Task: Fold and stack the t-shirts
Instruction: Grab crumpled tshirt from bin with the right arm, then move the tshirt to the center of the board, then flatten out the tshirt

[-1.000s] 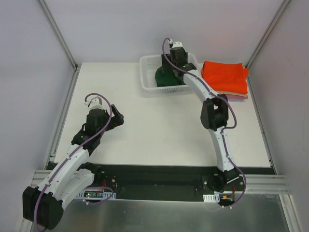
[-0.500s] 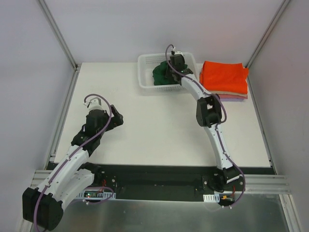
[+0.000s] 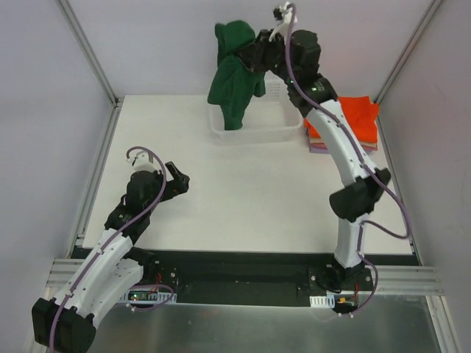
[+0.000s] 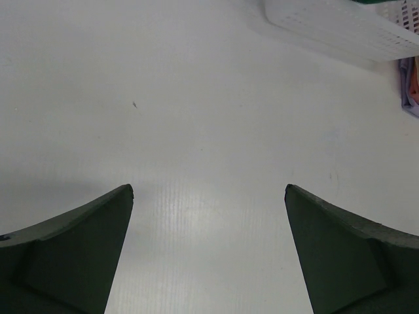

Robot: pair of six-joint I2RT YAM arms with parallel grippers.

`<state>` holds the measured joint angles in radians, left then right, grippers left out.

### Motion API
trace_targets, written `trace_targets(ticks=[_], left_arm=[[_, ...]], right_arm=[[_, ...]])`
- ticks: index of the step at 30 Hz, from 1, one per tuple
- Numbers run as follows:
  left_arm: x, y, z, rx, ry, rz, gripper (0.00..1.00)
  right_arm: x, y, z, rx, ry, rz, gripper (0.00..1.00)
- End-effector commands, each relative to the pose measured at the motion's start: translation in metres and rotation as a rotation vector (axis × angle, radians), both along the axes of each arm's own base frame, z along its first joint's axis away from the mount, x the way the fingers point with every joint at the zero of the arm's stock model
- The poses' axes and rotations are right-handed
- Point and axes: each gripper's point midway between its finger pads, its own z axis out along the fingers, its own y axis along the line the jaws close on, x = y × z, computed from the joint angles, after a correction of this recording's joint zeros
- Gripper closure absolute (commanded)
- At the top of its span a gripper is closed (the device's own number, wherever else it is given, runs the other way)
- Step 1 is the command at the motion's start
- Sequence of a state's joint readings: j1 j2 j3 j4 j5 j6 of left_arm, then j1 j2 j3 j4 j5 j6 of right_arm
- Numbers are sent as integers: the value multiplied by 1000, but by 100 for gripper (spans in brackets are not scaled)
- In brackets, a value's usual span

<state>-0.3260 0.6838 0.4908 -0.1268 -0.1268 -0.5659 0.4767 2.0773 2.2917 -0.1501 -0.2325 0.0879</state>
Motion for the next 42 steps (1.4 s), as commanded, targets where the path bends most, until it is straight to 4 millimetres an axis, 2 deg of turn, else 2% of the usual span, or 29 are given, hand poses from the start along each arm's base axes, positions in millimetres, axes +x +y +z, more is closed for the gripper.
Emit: trace_targets(ticks=[1,4,5,8,10,13,15,16,17,18,19,20,21,22,24,26,30,33,36,40,42], left_arm=[[0,-6,4,-37,-24,-22,1],[-2,-6,2,-45,-10,-19,1],[-3,-6,2,-51,-7,-17,1],[-9,-5,-1,-67,21,0,1],[-13,-2,-3,-73,41,18,1],[-23,6,-12,-78,80,67,1],[-30,15,-22,-66,113,113,1],[-34,19,-26,-60,126,135,1],[-38,23,-32,-51,146,154,1],[-40,26,-35,-47,155,164,1],[-43,27,-39,-43,167,166,1],[-45,26,-43,-40,181,162,1],[-47,25,-46,-42,194,156,1],[-48,23,-48,-49,206,147,1],[-49,18,-52,-58,237,129,1],[-49,11,-53,-60,269,98,1],[-48,-8,-54,-80,325,-5,1],[-50,-39,-52,-142,337,-179,1],[-51,-73,-52,-204,339,-330,1],[-54,-104,-66,-107,389,-393,1],[-50,-112,-75,-74,435,-400,10]], right_arm=[[-140,18,151,127,-305,278,99],[-189,24,162,131,-318,373,99],[-198,24,162,133,-316,371,99],[-203,20,151,144,-284,329,99],[-193,14,127,121,-235,263,96],[-168,-4,57,17,-124,100,90],[-153,-30,-19,-96,-13,-38,80],[-144,-54,-50,-154,28,-153,72],[-141,-73,-89,-217,84,-226,61],[-138,-96,-123,-277,140,-306,44],[-143,-120,-165,-341,219,-369,28],[-147,-139,-191,-384,276,-410,11],[-153,-156,-207,-410,323,-446,1],[-160,-170,-223,-446,361,-476,3],[-174,-193,-239,-500,400,-533,4],[-190,-210,-245,-531,415,-569,4],[-221,-231,-261,-538,465,-615,4],[-234,-232,-275,-495,499,-601,4],[-239,-227,-286,-502,532,-559,4],[-234,-226,-302,-546,580,-558,4],[-231,-226,-313,-570,617,-560,4]])
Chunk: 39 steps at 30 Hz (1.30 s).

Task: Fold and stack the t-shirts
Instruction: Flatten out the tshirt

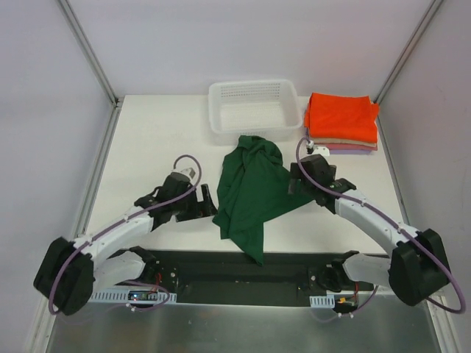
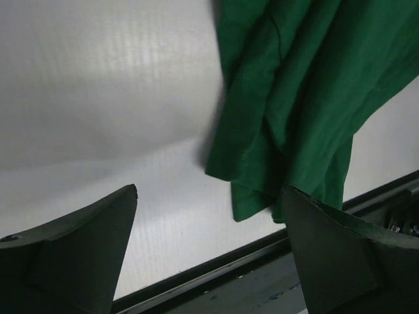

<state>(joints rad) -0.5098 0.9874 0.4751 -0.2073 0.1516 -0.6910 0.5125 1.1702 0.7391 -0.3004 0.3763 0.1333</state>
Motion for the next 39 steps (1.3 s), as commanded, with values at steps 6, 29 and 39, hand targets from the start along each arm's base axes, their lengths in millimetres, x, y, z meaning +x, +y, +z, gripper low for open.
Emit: trace_targets(ticks=[6,29,39], left_arm=[[20,-46,-11,43,59,-115,28],[69,0,-28,425,49,69,100],[118,82,-6,488,21,343,100]], right_arm=[[12,2,-37,16,134,-52,3],[-5,-12,-92,-86,390,-169,45],[5,-54,-35,-213,210,-279,90]])
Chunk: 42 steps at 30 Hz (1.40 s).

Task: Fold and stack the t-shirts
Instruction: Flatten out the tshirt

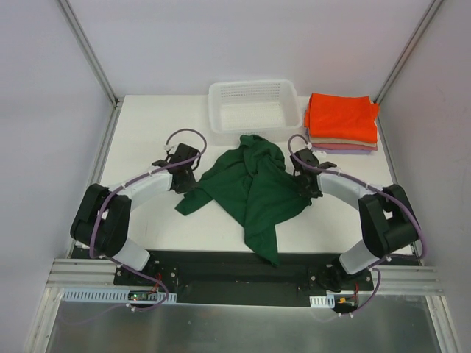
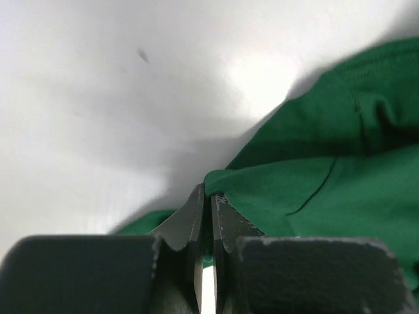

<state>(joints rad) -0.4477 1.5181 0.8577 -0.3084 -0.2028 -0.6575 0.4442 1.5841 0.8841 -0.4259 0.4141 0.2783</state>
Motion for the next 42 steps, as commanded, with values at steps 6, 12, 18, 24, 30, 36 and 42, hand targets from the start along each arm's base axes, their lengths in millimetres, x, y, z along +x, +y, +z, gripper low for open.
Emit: trace_targets(ticks=[6,12,18,24,30,36,42], left_arm=[[33,102,49,187,-151,291,100],[38,130,70,228,-210,364,100],[37,126,73,211,-216,331,100],[38,102,52,123,-139,235,100],[33,72,45,-7,-90,121,57],[2,85,64,-33,-186,217,1],[-37,119,68,-13,-239,426,1]], right_arm=[[3,-65,86,-138,-229,-119,100],[20,-105,109,-217,-273,-189,99],[56,-116,123,-308,-273,-141,97],[86,-112,109,-330,-211,-88,90],[104,-114,123,-362,-210,-105,57],[72,-91,144,-305,-226,-36,4],[5,39,110,-74,-142,480,4]])
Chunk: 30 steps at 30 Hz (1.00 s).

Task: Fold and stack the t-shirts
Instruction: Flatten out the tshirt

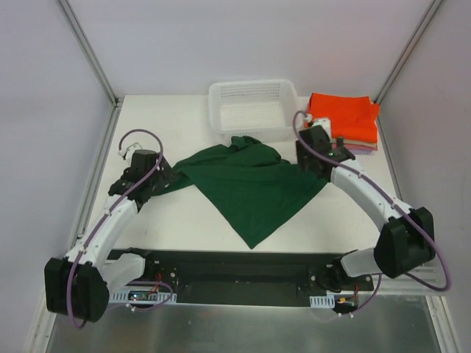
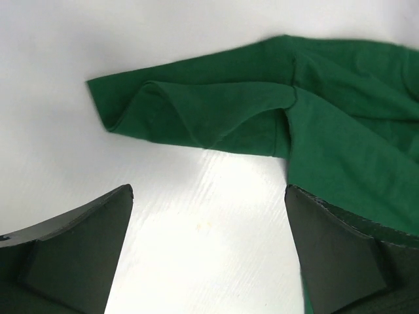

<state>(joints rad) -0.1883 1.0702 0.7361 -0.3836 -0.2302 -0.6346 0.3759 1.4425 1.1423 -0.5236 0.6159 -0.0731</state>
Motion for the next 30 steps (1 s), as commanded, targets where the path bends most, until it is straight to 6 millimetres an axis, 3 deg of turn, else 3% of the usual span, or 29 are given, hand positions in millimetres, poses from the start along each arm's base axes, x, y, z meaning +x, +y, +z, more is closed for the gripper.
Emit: trace_targets(ticks=[1,3,6,9,13,18,25,30], left_arm=[[-31,32,-9,9,12,195,1],[-39,40,-14,12,13,227,1],[-45,45,-17,29,15,240,1],[-49,49,-19,38,11,262,1],[-49,52,-18,51,8,270,1],[-50,52,-24,54,32,275,1],[-49,52,-26,60,50,268,1],[-50,55,-24,70,35,280,1]], right_arm=[[-73,116,-31,168,191,496,4],[-110,173,-41,284,268,714,4],[-165,230,-55,376,398,917,4],[-199,251,-70,325,507,998,3],[-229,256,-90,273,617,1024,16],[-240,263,-116,255,690,998,30],[-221,249,-143,129,662,875,46],[-204,214,-151,-17,605,717,77]])
